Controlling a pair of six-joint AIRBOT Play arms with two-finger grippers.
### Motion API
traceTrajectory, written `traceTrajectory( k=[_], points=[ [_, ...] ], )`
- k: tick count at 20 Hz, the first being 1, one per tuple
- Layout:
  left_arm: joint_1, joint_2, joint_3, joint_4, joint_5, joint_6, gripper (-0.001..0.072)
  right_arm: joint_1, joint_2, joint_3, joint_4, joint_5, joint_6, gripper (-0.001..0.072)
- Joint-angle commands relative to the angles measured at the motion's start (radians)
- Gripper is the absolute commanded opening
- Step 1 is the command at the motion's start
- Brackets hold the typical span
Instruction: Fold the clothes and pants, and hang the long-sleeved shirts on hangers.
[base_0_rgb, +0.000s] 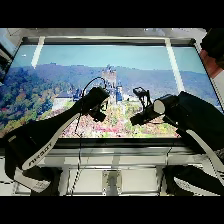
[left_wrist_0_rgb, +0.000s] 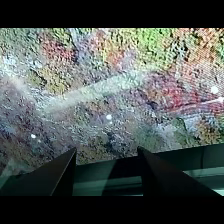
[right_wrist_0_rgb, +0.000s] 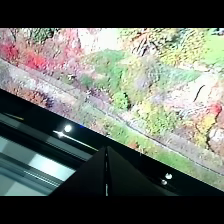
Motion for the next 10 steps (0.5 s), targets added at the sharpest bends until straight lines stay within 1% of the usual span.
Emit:
traceTrajectory(
  k=[1, 10],
  points=[
    [0.001, 0.0, 0.0, 0.0, -0.005, 0.0, 0.0434, 0.04, -0.032, -0.001, 0.0, 0.014, 0.03, 0.0028],
    [0.001, 0.0, 0.0, 0.0, -0.005, 0.0, 0.0434, 0.04, -0.037, -0.001, 0.001, 0.015, 0.033, 0.0028]
  ],
)
